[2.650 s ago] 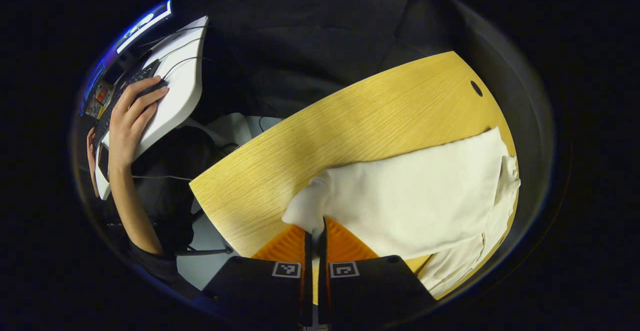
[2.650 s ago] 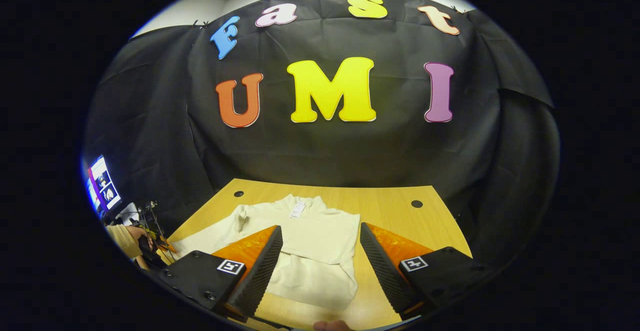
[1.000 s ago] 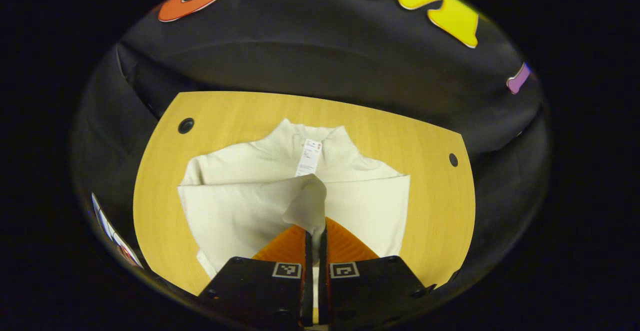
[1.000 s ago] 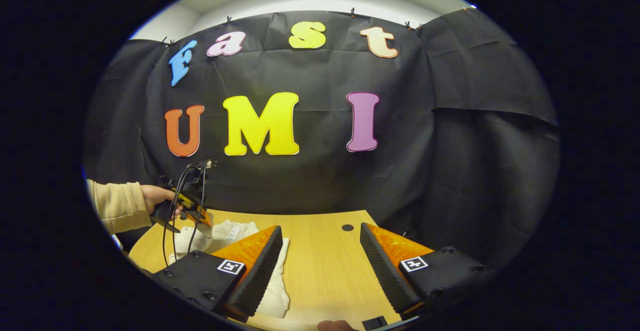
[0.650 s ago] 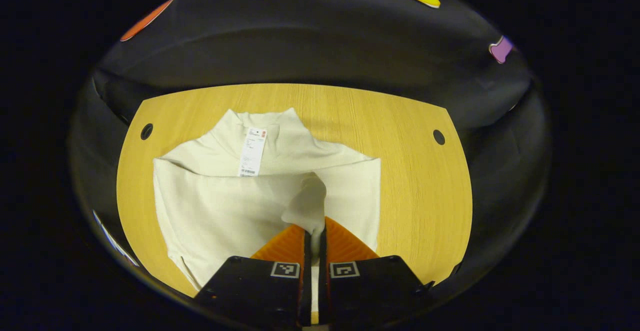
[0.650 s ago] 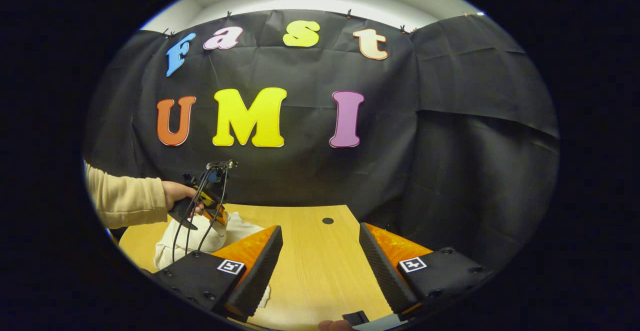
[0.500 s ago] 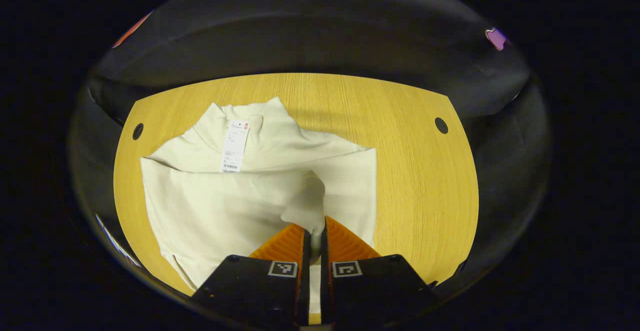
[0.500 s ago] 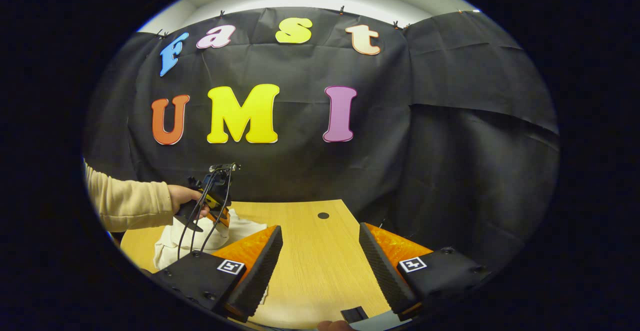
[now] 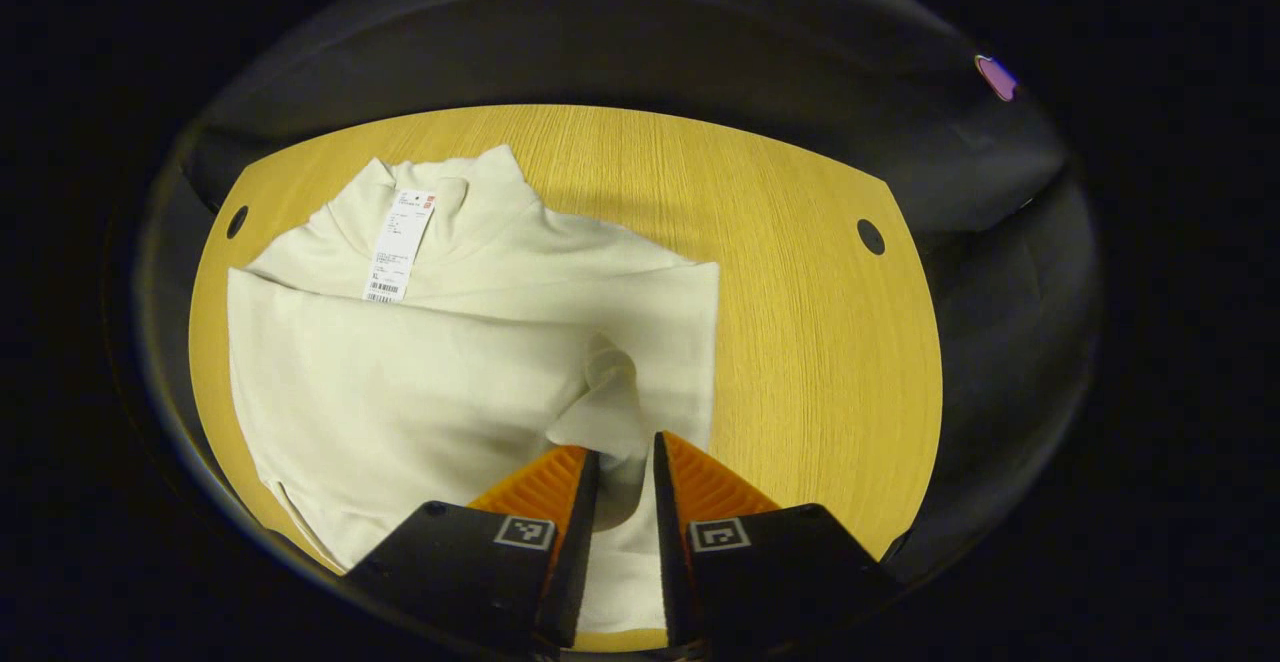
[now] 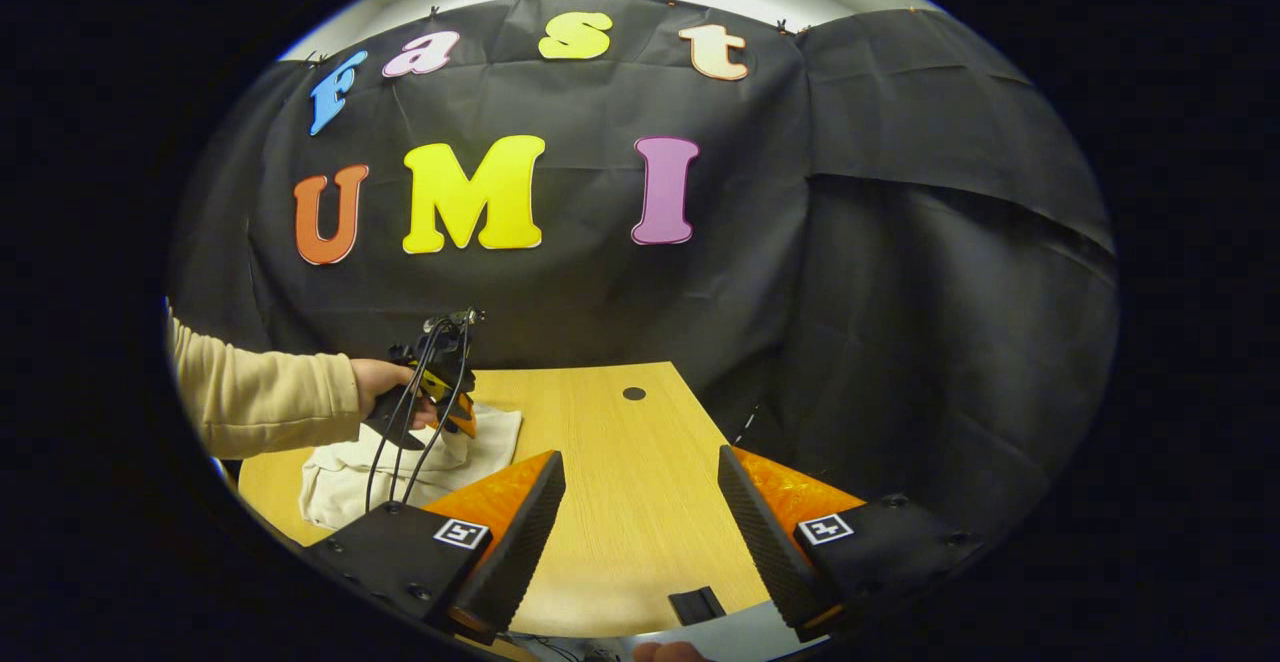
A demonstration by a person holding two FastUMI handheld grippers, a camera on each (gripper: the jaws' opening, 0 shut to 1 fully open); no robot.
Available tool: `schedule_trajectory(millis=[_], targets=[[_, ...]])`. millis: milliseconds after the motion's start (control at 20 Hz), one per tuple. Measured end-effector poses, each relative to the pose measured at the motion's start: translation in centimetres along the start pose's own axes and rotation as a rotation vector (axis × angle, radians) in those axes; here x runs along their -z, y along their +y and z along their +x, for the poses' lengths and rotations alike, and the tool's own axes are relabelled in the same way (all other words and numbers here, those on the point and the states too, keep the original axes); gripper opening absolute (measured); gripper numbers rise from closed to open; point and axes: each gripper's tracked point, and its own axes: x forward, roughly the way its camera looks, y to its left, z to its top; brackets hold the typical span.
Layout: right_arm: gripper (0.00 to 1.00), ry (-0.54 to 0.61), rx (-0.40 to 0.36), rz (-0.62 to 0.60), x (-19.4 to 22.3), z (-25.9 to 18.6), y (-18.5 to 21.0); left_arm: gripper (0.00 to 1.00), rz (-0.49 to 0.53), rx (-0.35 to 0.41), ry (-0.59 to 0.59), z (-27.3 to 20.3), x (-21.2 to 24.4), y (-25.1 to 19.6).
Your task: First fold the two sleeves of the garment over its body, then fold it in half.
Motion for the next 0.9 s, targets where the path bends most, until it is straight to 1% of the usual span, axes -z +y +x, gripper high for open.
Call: schedule_trajectory(millis=[50,100,150,200,300,350,400,550,750,800,900], targets=[[0.96,-0.002,-0.005,-0.007,0.1,0.0,-0.2,0.40,-0.012,0.028,-0.005,0.1,0.2,-0.5],[0.96,-0.002,-0.011,-0.015,0.2,-0.1,-0.2,0.54,-0.026,0.055,-0.013,0.0,0.3,-1.1],[0.96,-0.003,-0.013,-0.023,0.2,-0.1,-0.4,0.65,-0.041,0.074,-0.023,-0.4,0.4,-1.4],[0.96,-0.003,-0.016,-0.029,0.2,0.0,-0.5,0.83,-0.055,0.087,-0.028,-0.9,0.6,-1.5],[0.96,-0.003,-0.032,-0.028,0.1,0.1,-0.3,0.94,-0.061,0.106,-0.044,-2.1,0.9,-1.7],[0.94,-0.002,-0.046,-0.025,-0.1,0.3,0.1,0.97,-0.049,0.110,-0.063,-2.6,0.9,-1.6],[0.96,-0.001,-0.058,-0.023,0.0,0.5,0.4,0.99,-0.033,0.107,-0.087,-3.6,0.9,-1.3],[0.95,0.010,-0.095,-0.021,0.3,1.3,1.9,0.99,0.001,0.103,-0.189,-7.1,0.8,-0.1],[0.96,0.012,-0.141,-0.035,0.6,2.4,5.3,0.99,-0.021,0.082,-0.350,-12.8,1.7,3.2],[0.96,0.017,-0.149,-0.036,0.8,2.8,6.1,0.99,-0.020,0.064,-0.392,-14.2,2.0,4.5],[0.96,0.028,-0.175,-0.029,1.0,3.2,8.2,0.99,0.003,-0.001,-0.474,-17.0,2.6,7.9]])
